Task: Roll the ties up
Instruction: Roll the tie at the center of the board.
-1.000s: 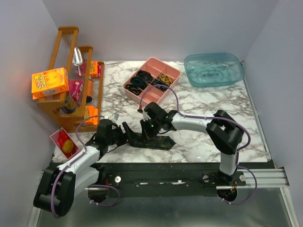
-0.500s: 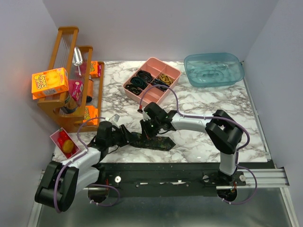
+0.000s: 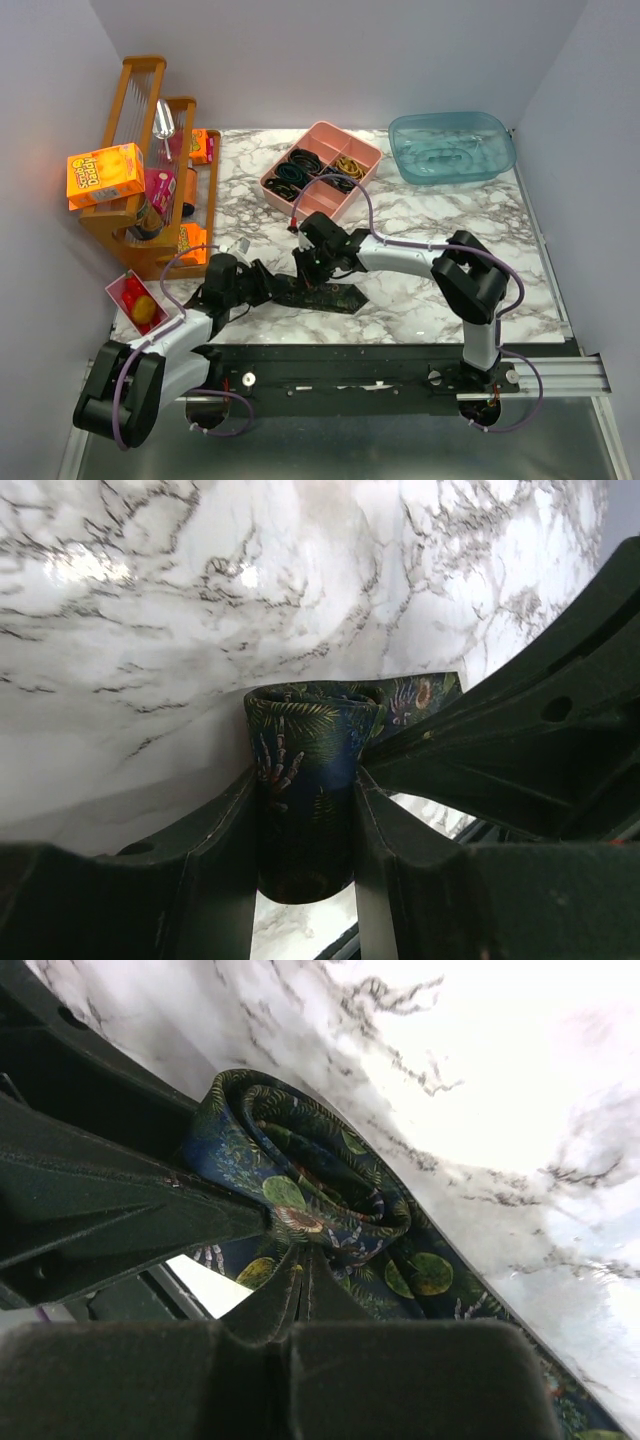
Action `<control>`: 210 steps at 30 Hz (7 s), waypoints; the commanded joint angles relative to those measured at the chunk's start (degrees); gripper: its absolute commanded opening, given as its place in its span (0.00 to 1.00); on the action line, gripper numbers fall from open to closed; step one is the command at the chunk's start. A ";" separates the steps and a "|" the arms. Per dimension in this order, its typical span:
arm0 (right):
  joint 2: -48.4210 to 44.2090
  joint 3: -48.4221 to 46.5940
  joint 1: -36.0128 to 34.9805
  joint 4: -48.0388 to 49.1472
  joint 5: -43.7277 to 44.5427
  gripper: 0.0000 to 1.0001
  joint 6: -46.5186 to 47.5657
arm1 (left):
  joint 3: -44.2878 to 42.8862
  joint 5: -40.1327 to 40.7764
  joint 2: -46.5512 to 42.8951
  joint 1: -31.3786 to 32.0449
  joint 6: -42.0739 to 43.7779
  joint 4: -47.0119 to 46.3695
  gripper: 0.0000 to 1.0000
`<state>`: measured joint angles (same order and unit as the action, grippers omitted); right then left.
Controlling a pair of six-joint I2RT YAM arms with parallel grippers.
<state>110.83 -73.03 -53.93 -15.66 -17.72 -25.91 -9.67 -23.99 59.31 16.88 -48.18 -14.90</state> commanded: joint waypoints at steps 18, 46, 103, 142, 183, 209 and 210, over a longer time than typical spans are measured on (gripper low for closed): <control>6.94 -10.11 0.93 -3.32 1.37 0.02 2.01 | -12.83 18.53 -2.71 -0.01 9.95 23.50 0.37; 14.33 -15.56 1.02 -3.41 -1.88 0.02 1.56 | -30.67 43.49 8.71 15.36 11.45 43.37 0.37; -5.27 5.97 16.14 2.48 2.07 0.02 1.65 | -49.48 67.14 38.87 44.02 -2.80 68.34 0.83; 0.97 -7.74 -0.29 2.65 -8.12 0.02 2.09 | -16.70 13.27 -6.13 -3.69 6.26 32.65 0.99; 5.80 -3.87 -1.53 1.51 -5.93 0.02 0.33 | 1.85 0.17 -12.64 -6.07 -4.20 7.61 0.53; 9.40 -10.81 -0.82 -3.59 2.07 0.01 3.67 | 3.61 10.81 -6.75 -6.07 -7.72 -5.85 0.52; 9.93 -10.99 -0.91 -3.67 2.33 0.01 3.76 | 3.35 10.37 -6.92 -6.07 -7.11 -4.37 0.52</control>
<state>117.49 -81.60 -54.74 -18.15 -14.76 -22.85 -5.02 -13.63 52.73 10.98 -57.82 -19.25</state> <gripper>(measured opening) 0.020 0.531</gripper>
